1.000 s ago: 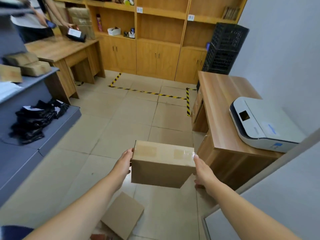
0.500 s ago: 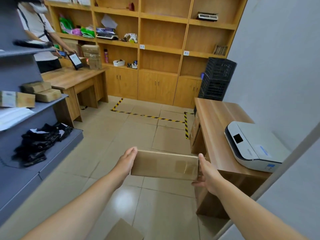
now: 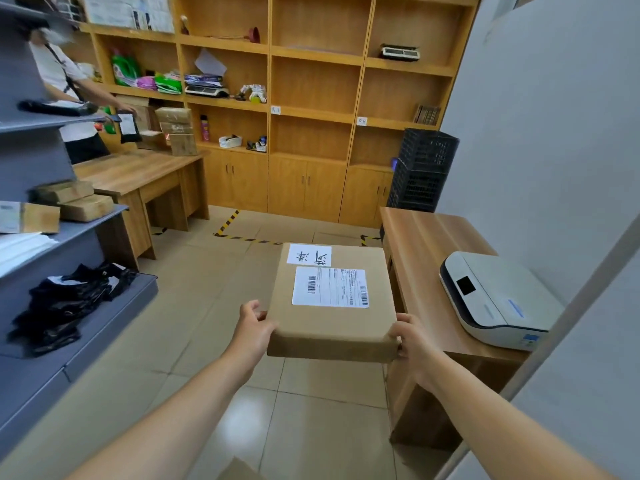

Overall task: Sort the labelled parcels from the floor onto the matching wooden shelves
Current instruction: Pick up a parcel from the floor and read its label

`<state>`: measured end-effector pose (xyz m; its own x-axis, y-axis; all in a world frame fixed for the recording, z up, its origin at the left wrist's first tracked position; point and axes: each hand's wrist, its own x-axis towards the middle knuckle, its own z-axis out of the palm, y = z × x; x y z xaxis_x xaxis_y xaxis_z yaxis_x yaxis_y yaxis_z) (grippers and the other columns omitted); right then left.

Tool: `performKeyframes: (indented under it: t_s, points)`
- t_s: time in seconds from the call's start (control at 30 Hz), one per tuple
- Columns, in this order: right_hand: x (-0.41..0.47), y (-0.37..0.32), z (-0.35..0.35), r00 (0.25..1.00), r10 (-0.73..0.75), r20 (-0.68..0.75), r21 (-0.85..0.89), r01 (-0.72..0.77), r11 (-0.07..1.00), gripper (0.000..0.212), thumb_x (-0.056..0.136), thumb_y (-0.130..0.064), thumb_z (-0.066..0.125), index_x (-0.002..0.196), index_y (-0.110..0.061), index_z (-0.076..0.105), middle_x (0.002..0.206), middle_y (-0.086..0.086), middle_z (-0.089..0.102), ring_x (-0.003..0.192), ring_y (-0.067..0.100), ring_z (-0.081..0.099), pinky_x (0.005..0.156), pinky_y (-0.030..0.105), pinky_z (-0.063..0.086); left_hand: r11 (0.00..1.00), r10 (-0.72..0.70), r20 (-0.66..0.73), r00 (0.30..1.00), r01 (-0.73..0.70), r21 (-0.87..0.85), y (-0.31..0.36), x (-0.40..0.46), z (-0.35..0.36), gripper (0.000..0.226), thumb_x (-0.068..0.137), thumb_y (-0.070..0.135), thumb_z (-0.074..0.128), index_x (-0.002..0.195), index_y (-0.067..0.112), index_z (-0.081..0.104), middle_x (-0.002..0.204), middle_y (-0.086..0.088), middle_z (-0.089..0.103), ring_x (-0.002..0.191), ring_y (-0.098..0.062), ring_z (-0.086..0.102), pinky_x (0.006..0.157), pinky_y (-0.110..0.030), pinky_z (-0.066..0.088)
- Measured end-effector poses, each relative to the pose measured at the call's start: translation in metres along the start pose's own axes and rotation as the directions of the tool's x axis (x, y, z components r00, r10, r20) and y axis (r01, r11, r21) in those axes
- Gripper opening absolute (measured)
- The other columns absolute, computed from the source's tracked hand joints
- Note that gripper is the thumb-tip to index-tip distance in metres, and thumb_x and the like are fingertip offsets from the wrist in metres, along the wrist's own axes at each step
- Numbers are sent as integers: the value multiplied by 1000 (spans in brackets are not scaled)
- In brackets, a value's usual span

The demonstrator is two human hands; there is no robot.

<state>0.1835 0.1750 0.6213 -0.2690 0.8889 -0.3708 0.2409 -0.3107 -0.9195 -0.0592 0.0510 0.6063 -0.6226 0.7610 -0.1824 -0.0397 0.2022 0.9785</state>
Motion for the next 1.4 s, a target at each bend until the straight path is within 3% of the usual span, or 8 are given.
performKeyframes:
  t_s: [0.37,0.43,0.6,0.7,0.83,1.07,1.27,1.4]
  points:
    - [-20,-26,-29,990,-140,32,224,129,966,59,74,-10,71,123,-36,48,115,8,49,100,28,52,73,38,48,996,53,135,989,-63,68,13,-15,9,83,78,9,63,145,21,15,120,-8,52,104,-20,52,85,-30,36]
    - [-21,-39,-39,985,-170,4,275,163,948,67,73,-7,70,127,-37,44,113,6,50,99,28,52,72,37,48,986,86,162,983,-107,125,18,-17,3,96,74,17,72,146,25,10,136,-9,43,121,-21,43,94,-32,35]
    - [-29,-71,-63,963,-265,-50,300,268,916,67,74,-9,64,128,-39,41,112,3,47,99,26,49,81,38,46,929,248,-46,968,-224,294,46,-14,-26,105,67,34,80,146,32,11,154,-4,18,139,-25,14,110,-47,23]
    - [-39,-81,-69,951,-309,-4,269,299,916,75,64,-13,67,129,-37,39,112,7,51,99,28,52,80,38,49,885,252,58,966,-254,389,50,-13,-36,95,67,40,79,143,34,23,151,-7,23,138,-26,15,107,-49,23]
    - [-47,-89,-72,927,-370,55,259,345,902,85,57,-13,64,135,-32,36,115,5,51,101,28,54,89,43,48,911,122,326,938,-236,338,59,-19,-46,77,66,43,79,132,35,41,138,1,41,116,-19,40,94,-36,35]
    - [-57,-95,-64,897,-413,159,279,360,890,81,62,-14,62,137,-32,37,121,11,53,100,28,58,81,41,53,962,19,591,806,-176,209,63,-34,-57,98,57,34,83,139,35,28,117,6,64,107,-14,60,84,-26,49]
    - [-57,-95,-51,903,-400,156,275,349,896,81,63,-18,64,138,-29,36,123,10,52,101,27,57,72,36,53,996,47,595,802,-85,36,51,-37,-75,101,52,30,86,135,37,29,114,-6,68,103,-26,65,82,-33,53]
    - [-51,-93,-34,926,-375,40,245,355,902,92,73,-17,73,146,-31,19,125,6,49,111,27,52,82,40,49,998,69,540,839,-66,-24,47,-33,-85,104,50,30,87,135,39,29,115,-17,64,101,-34,64,86,-42,53]
